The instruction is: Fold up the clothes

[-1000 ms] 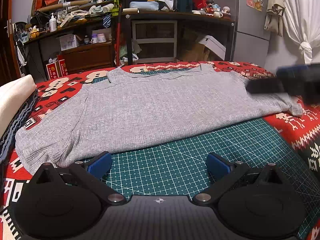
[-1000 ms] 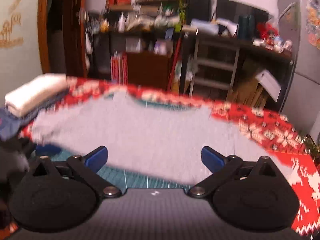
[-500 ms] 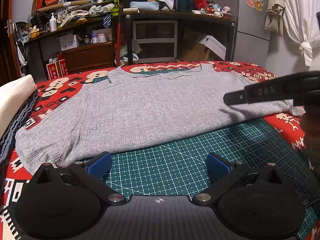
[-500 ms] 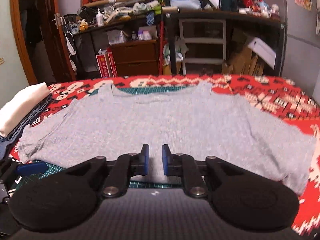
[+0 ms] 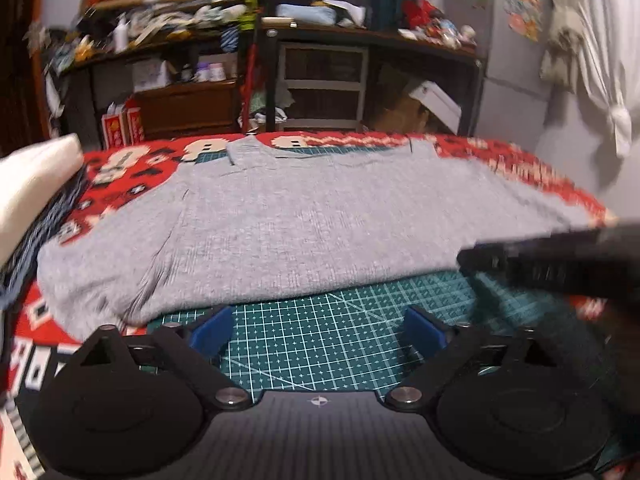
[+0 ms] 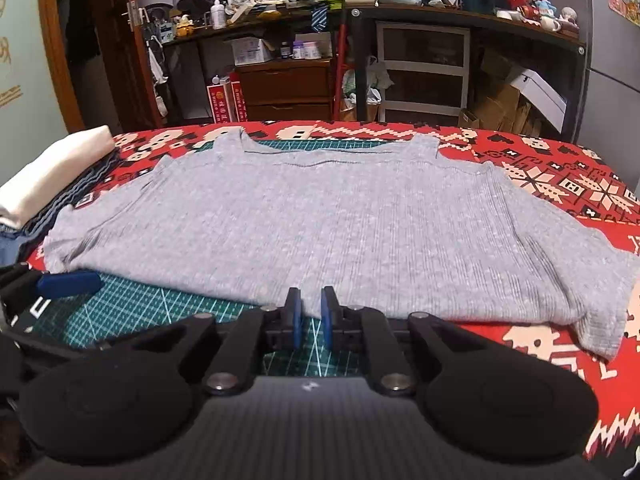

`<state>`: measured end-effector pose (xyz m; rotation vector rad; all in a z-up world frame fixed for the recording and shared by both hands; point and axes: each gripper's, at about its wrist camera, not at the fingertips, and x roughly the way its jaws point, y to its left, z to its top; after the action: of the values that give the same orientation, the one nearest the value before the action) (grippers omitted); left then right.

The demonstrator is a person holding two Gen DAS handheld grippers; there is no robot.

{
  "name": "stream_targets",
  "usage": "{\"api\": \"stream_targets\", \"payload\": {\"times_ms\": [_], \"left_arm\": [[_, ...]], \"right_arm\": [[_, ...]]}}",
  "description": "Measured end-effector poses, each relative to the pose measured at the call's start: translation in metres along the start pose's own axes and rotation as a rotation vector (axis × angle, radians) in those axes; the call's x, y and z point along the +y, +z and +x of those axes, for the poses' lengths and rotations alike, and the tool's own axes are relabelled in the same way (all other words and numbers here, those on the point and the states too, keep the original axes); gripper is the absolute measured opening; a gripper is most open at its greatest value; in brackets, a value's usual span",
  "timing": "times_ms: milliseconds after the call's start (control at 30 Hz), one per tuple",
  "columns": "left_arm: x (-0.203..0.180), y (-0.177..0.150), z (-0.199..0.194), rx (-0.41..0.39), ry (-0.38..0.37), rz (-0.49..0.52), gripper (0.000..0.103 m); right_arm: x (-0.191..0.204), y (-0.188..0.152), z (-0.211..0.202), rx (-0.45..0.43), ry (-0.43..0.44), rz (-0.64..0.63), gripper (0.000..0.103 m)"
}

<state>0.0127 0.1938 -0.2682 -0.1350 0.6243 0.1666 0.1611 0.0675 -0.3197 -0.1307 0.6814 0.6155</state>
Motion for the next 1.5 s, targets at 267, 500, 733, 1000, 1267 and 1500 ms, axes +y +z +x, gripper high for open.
{"api": "stream_targets", "payload": {"times_ms": [267, 500, 733, 1000, 1267, 1500], "left_arm": [[0.0, 0.034, -0.01, -0.069, -0.023, -0.117, 0.053], [-0.034, 0.044, 0.03, -0.02, -0.108, -0.072, 0.012], [-0.046, 0.03, 0.043, 0.003, -0.122, -0.056, 0.012], [-0.041, 0.026, 0.045, -0.016, -0.139, -0.086, 0.012], [-0.044, 0.026, 0.044, -0.017, -0.127, -0.067, 0.012], [-0.047, 0.026, 0.044, -0.017, -0.118, -0.051, 0.012]], "right_arm": [[-0.002, 0.005, -0.02, -0.061, -0.021, -0.011, 0.012], [-0.012, 0.006, -0.011, -0.063, -0.072, 0.002, 0.011], [-0.016, 0.004, -0.004, -0.045, -0.07, 0.009, 0.011], [-0.016, -0.001, -0.006, -0.042, -0.08, 0.011, 0.011], [-0.037, 0.0, -0.01, -0.035, -0.113, 0.095, 0.011], [-0.064, -0.002, -0.015, -0.034, -0.167, 0.192, 0.011]]}}
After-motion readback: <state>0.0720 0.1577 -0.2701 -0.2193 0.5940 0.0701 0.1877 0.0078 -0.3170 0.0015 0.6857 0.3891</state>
